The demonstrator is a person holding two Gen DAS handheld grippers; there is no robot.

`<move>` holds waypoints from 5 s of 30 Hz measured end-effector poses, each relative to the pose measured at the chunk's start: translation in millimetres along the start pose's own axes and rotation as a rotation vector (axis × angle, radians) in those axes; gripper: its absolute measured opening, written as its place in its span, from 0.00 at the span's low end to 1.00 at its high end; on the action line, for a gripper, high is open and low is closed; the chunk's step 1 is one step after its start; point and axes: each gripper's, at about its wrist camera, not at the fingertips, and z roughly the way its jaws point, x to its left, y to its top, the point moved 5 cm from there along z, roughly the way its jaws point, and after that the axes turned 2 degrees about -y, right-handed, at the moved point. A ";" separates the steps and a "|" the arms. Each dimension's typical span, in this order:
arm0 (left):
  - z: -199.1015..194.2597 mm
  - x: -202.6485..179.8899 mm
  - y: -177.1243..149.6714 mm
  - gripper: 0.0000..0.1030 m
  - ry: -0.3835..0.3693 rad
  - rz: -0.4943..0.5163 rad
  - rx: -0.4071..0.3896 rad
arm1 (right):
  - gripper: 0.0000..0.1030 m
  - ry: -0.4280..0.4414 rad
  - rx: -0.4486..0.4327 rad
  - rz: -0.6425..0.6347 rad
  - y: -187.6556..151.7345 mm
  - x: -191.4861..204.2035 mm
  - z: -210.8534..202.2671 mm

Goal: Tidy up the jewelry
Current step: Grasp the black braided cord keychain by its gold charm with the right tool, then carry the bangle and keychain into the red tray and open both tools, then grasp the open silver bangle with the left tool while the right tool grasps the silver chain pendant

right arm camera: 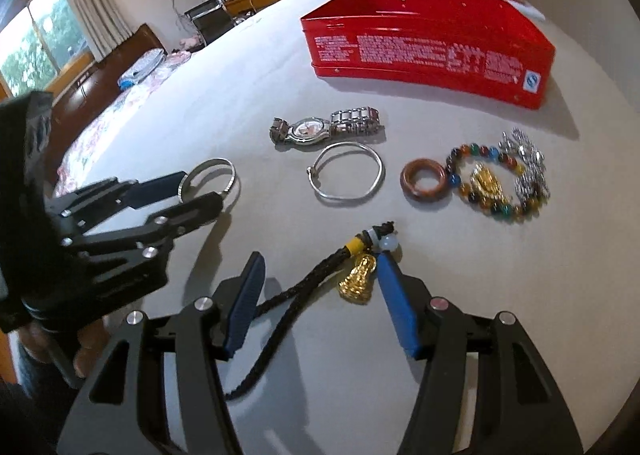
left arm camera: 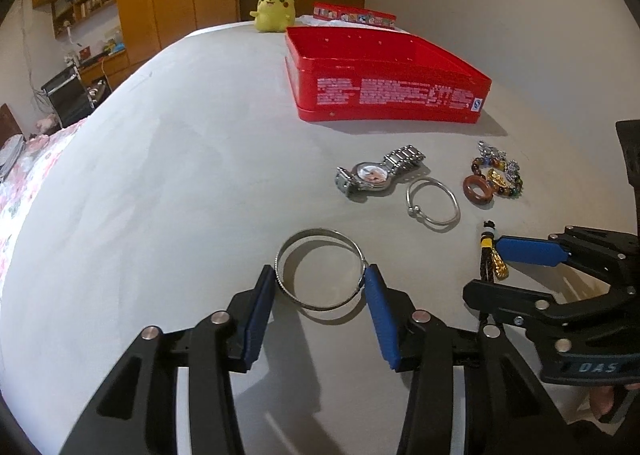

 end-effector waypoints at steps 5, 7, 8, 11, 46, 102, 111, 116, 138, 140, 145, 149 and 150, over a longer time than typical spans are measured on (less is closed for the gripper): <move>-0.8 4.2 -1.2 0.45 -0.005 -0.013 -0.003 | 0.20 -0.035 -0.013 -0.083 1.6 -1.5 4.8; -1.0 4.9 -1.7 0.45 -0.006 -0.016 -0.004 | 0.13 -0.033 -0.008 -0.085 2.4 -6.6 4.6; -1.3 5.0 -1.6 0.45 -0.006 -0.017 -0.005 | 0.13 -0.017 -0.004 -0.078 2.9 -8.8 3.0; -4.4 4.7 -0.8 0.45 -0.007 -0.016 -0.013 | 0.13 0.008 -0.010 -0.070 2.3 -9.9 -5.4; -79.2 -34.4 40.3 0.45 0.045 0.065 -0.133 | 0.13 0.109 -0.156 -0.064 29.9 -26.4 -112.7; 124.1 -36.9 244.4 0.45 -0.085 0.116 0.055 | 0.13 -0.045 0.071 -0.003 267.7 -167.2 62.0; 150.4 -33.3 233.9 0.45 -0.070 0.137 0.111 | 0.13 -0.100 0.153 -0.045 252.2 -172.0 93.7; 151.7 -29.9 230.6 0.49 -0.063 0.130 0.116 | 0.17 -0.108 0.164 -0.047 249.2 -173.6 95.4; -1.6 -25.8 157.4 0.64 -0.066 0.194 -0.080 | 0.25 0.032 -0.041 -0.018 160.7 -142.8 -51.1; -12.9 -32.8 140.6 0.68 -0.078 0.212 -0.084 | 0.27 0.039 -0.044 -0.009 143.1 -139.7 -58.7; -27.2 -52.4 97.8 0.69 -0.099 0.245 -0.076 | 0.35 0.051 -0.047 0.020 104.0 -134.1 -70.2; -25.5 -66.1 68.9 0.69 -0.106 0.240 -0.057 | 0.37 0.069 -0.045 0.054 76.4 -130.5 -72.2; -23.8 -69.3 63.2 0.69 -0.107 0.238 -0.053 | 0.38 0.070 -0.041 0.057 68.4 -128.5 -71.8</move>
